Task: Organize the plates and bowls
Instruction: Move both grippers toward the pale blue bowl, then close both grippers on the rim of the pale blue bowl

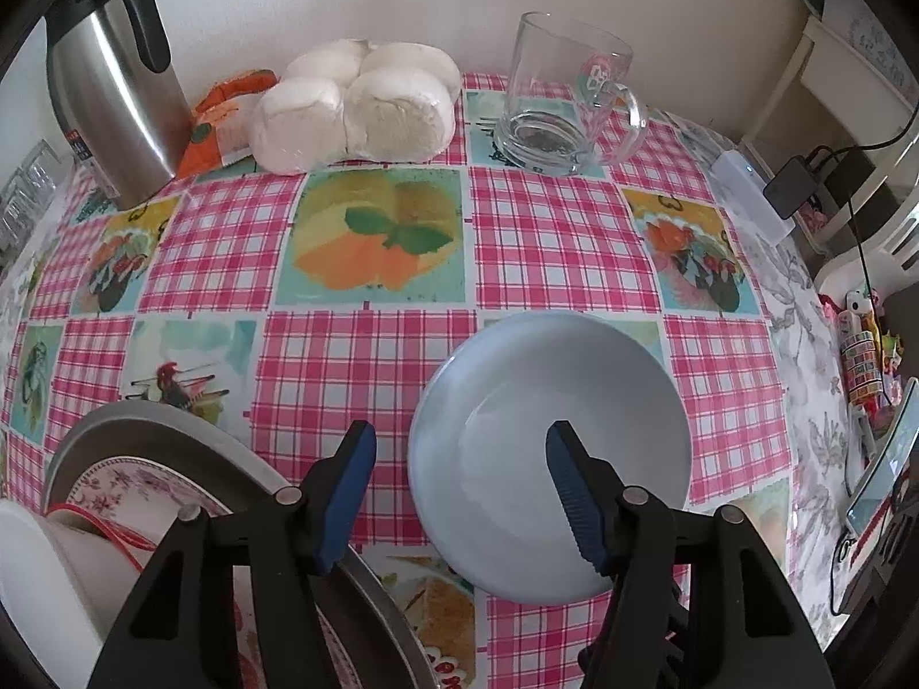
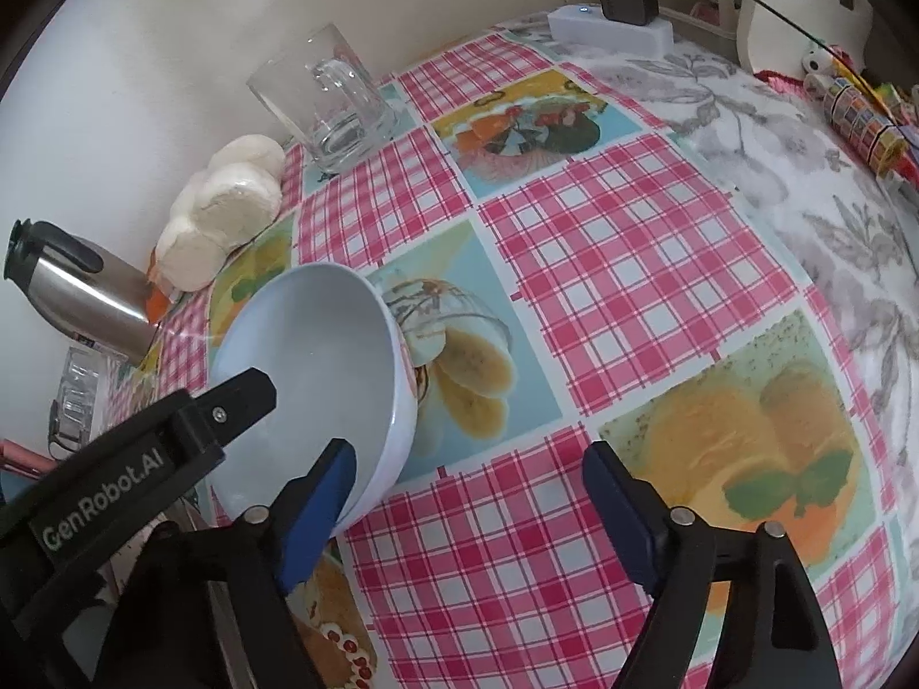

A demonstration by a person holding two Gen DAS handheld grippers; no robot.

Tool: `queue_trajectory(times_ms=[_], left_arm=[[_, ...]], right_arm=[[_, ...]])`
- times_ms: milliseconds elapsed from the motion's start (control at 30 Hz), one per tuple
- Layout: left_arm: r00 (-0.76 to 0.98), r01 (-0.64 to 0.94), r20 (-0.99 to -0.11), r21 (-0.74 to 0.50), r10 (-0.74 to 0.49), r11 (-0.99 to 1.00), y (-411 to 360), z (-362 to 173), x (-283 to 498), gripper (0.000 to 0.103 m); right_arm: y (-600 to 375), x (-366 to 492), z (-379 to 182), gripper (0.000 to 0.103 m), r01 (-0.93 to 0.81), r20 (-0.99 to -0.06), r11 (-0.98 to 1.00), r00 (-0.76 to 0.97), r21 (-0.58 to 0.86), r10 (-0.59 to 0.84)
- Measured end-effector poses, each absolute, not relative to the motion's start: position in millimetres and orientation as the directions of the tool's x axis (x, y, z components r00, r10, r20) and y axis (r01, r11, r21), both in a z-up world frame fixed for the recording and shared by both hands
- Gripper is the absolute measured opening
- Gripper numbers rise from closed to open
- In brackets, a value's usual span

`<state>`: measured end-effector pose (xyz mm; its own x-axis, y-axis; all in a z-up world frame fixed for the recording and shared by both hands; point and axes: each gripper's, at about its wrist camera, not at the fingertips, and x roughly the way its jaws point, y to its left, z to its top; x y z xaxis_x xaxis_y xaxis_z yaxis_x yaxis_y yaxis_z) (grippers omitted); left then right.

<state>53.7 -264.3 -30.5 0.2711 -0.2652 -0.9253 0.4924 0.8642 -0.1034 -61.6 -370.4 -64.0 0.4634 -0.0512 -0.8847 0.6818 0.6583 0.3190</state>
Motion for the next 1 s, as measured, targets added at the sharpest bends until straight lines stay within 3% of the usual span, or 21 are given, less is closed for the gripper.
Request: queue_trajectory(times_ms=[300, 367, 533, 867, 1000], left_arm=[[0.233, 0.502, -0.933, -0.127, -0.275, 0.856, -267.3, -39.1, 53.8, 0.043], [0.23, 0.501, -0.933, -0.131, -0.278, 0.855, -266.8, -40.0, 54.2, 0.041], [0.216, 0.502, -0.936, -0.136, -0.277, 0.854, -267.1, -44.7, 54.9, 0.032], [0.188, 0.521, -0.929, -0.182, -0.32, 0.834, -266.7, -42.1, 54.5, 0.013], [0.178, 0.531, -0.926, -0.196, -0.334, 0.825, -268.3, -38.2, 52.3, 0.012]], right_arm=[[-367.1, -60.6, -67.6, 0.064, 0.666, -0.866, 0.643, 0.5, 0.377, -0.011], [-366.0, -60.0, -66.3, 0.051, 0.657, -0.858, 0.646, 0.514, 0.389, -0.006], [-372.1, -65.4, -64.9, 0.032, 0.672, -0.855, 0.627, 0.519, 0.393, -0.02], [-378.5, -70.5, -71.8, 0.028, 0.665, -0.848, 0.611, 0.529, 0.43, 0.021], [-369.6, -63.6, -62.2, 0.026, 0.627, -0.84, 0.659, 0.542, 0.415, 0.014]])
